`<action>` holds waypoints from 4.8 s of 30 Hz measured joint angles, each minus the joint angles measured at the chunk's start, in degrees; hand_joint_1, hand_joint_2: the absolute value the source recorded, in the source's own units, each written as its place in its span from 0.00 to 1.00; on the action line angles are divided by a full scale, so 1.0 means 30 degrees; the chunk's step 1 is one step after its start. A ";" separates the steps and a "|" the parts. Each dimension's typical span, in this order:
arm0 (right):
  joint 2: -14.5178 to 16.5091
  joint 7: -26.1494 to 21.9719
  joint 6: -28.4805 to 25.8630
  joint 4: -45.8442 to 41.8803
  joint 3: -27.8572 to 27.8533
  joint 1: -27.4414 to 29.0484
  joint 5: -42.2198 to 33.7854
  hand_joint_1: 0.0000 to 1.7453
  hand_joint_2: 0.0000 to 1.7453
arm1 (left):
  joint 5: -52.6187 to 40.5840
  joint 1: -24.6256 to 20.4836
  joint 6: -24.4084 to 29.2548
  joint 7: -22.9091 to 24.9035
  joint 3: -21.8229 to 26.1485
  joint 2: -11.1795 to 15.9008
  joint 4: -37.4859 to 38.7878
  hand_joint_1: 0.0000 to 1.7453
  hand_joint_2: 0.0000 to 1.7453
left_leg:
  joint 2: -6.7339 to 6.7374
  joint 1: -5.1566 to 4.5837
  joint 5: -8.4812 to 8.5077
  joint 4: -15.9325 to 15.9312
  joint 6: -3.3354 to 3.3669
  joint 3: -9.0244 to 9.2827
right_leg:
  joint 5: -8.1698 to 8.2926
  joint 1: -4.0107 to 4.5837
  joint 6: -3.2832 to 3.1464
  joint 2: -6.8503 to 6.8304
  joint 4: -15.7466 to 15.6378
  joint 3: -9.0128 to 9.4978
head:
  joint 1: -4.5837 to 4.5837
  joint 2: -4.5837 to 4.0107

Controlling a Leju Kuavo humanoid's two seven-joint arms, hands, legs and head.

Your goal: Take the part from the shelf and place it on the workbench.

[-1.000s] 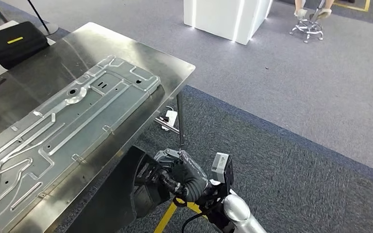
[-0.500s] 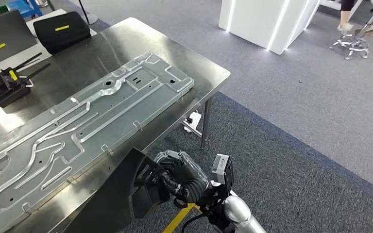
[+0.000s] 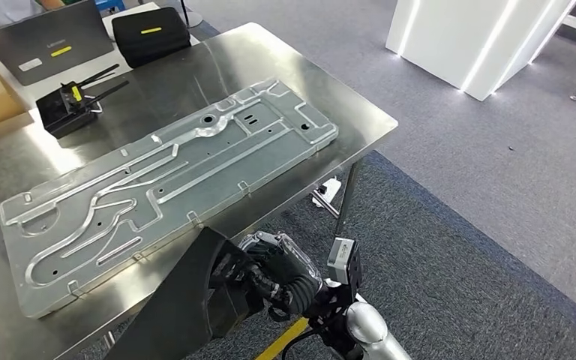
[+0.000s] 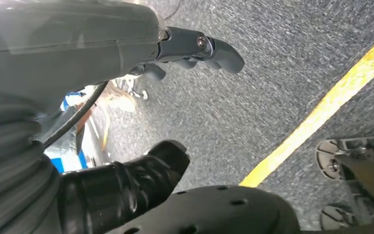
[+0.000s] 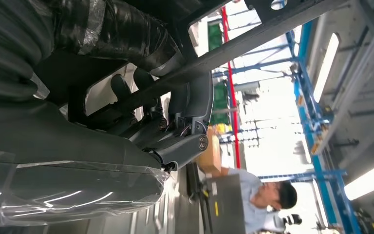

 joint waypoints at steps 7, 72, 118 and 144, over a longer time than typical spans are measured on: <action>0.0049 -0.0011 0.0000 0.0002 0.0000 -0.0067 -0.0002 1.00 1.00 | 0.0004 -0.0046 -0.0002 0.0002 0.0002 0.0011 0.0000 0.00 1.00 | -0.1285 -0.0035 0.0147 -0.0351 0.0830 0.0147 | -0.1937 -0.0221 0.0594 0.1485 0.3294 -0.1394 | 0.0033 0.0000; 0.0978 0.4996 -0.2744 0.9517 -0.2793 -1.3339 -0.4634 1.00 1.00 | 0.0131 -0.0495 -0.0361 0.0397 -0.0814 0.0046 0.0007 0.00 1.00 | -0.1414 0.0033 0.0191 -0.0012 0.0763 -0.0179 | -0.1196 -0.0206 0.0611 0.1695 0.5064 -0.3164 | -0.0049 0.0000; 0.1472 1.7254 -2.0950 1.3918 0.1422 -1.5842 3.5694 1.00 1.00 | -0.0599 -0.1662 -0.0801 0.1381 -0.3104 -0.0654 0.0007 0.00 1.00 | -0.1286 0.0137 -0.1493 0.4523 -0.0165 -0.2315 | 0.1017 -0.0008 -0.0393 0.1815 0.0067 -0.1119 | -0.0075 0.0000; 0.0153 1.6206 -2.0994 1.2226 0.4306 -1.3652 3.5718 1.00 1.00 | -0.0483 -0.1878 -0.0840 0.1233 -0.3149 -0.1009 0.0007 0.00 1.00 | -0.1287 0.0146 -0.1587 0.2442 -0.0183 -0.1121 | 0.1098 -0.0230 -0.0258 0.1843 0.0128 -0.1339 | -0.0035 0.0000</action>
